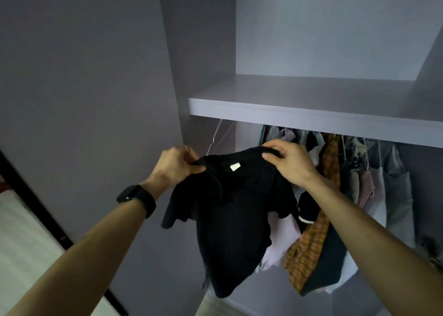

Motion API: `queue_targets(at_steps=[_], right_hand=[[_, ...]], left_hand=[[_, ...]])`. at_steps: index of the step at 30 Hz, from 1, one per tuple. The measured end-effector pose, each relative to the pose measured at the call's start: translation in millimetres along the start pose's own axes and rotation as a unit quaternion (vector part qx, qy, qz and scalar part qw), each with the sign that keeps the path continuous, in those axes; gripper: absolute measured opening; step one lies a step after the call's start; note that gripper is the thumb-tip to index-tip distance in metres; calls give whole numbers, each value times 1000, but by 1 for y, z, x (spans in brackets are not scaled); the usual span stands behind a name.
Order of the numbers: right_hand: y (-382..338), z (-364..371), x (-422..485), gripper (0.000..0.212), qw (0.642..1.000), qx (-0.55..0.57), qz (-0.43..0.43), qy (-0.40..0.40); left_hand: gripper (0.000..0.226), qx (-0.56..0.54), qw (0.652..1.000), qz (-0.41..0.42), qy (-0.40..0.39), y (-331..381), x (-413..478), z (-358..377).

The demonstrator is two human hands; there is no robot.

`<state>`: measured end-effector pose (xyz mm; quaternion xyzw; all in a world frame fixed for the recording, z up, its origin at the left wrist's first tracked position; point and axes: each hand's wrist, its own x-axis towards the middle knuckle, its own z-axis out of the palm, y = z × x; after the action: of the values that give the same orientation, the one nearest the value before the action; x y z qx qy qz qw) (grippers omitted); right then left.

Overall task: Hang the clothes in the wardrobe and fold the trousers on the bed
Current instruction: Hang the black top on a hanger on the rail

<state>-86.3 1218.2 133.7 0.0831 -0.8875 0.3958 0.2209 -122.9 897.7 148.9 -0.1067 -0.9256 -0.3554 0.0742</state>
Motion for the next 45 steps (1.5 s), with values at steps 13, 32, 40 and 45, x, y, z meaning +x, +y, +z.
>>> queue_targets(at_steps=[13, 32, 40, 45], right_hand=[[45, 74, -10, 29, 965, -139, 66, -211], [66, 283, 166, 56, 977, 12, 209, -37], [68, 313, 182, 28, 975, 73, 205, 47], [72, 326, 189, 29, 969, 73, 232, 35]], left_hand=[[28, 414, 886, 172, 117, -21, -13, 26], [60, 685, 680, 187, 182, -107, 40, 13], [58, 658, 703, 203, 180, -105, 46, 15], [53, 658, 707, 193, 175, -112, 41, 21]])
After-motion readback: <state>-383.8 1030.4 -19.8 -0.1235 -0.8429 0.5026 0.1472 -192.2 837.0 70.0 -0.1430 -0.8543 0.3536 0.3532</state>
